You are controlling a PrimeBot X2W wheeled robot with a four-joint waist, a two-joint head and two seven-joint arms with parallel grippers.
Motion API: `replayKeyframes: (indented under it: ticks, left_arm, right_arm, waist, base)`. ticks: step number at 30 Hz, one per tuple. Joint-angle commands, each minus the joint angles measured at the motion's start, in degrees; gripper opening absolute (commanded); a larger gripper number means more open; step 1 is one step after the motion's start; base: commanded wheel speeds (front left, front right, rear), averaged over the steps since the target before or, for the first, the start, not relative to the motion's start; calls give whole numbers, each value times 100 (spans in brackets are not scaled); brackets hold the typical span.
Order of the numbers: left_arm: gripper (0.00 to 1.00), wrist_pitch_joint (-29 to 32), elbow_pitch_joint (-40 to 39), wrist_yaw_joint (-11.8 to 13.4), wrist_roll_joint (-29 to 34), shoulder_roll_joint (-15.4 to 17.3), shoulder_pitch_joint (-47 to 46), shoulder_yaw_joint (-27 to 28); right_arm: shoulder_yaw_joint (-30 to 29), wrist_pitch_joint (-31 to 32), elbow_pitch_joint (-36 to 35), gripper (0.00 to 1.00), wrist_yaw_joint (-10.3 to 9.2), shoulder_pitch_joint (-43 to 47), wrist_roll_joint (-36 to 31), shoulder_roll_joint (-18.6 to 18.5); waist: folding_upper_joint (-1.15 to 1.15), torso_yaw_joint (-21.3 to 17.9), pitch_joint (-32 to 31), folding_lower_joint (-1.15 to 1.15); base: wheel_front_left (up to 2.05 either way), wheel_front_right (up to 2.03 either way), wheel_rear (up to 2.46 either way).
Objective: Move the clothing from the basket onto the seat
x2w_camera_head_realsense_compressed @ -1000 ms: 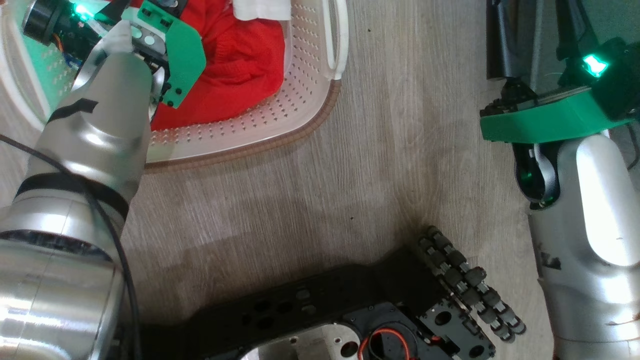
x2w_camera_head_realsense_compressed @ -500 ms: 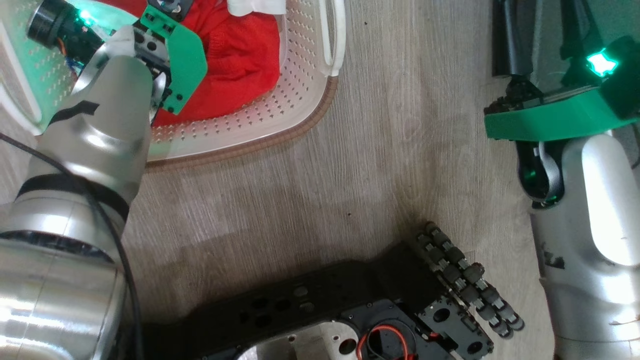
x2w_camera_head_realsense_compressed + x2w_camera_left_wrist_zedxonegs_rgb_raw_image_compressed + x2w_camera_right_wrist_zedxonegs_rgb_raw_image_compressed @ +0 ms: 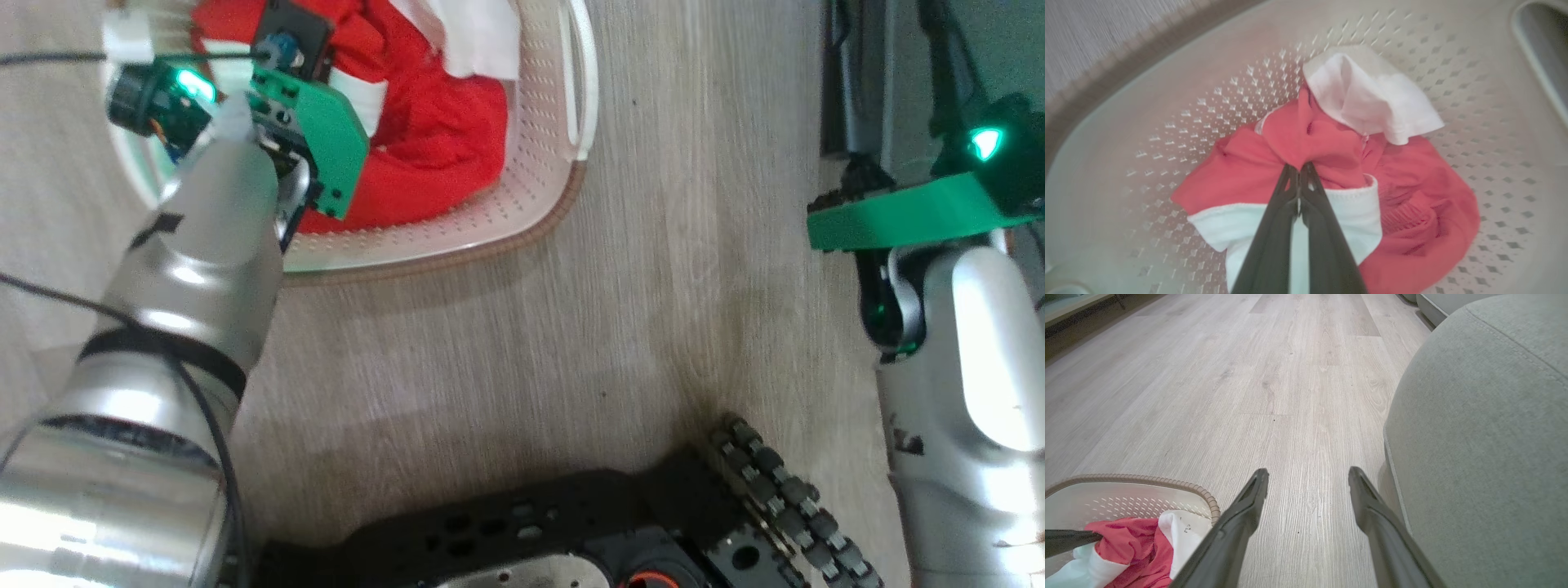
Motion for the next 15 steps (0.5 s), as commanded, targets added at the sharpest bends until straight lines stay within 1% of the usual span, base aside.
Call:
replayKeyframes:
  ticks: [1, 6, 7, 9, 13, 15]
  left_arm:
    - [0, -207, -244, -57, -241, 71, 352, 52]
    - [0, -481, -663, -107, -942, 69, 865, -86]
    - [0, -481, -663, -107, -942, 69, 865, -86]
    - [0, -552, -854, -99, -1238, 69, 1095, -120]
    - [0, -613, -1284, -1, -1709, 68, 1586, -154]
    - [0, -617, -1659, 77, -1841, 68, 1833, -113]
  right_arm:
    - [31, -37, -70, 100, -2, 353, -91, 60]
    - [-109, -37, 83, 100, -2, 621, -247, 60]
    - [-109, -37, 83, 100, -2, 621, -247, 60]
    - [-150, -37, 149, 100, -2, 743, -315, 60]
    - [-205, -37, 294, 100, -2, 1055, -449, 60]
    - [-234, -37, 363, 100, -2, 1211, -506, 60]
  waist:
    - [0, 269, -465, 0]
    - [0, 561, -1163, 0]
    - [0, 561, -1163, 0]
    - [0, 665, -1469, 0]
    - [0, 871, -2107, 0]
    - [0, 964, -2402, 0]
  base:
    - [0, 0, 0]
    - [0, 0, 0]
    - [0, 0, 0]
    - [0, 0, 0]
    - [0, 0, 0]
    - [0, 0, 0]
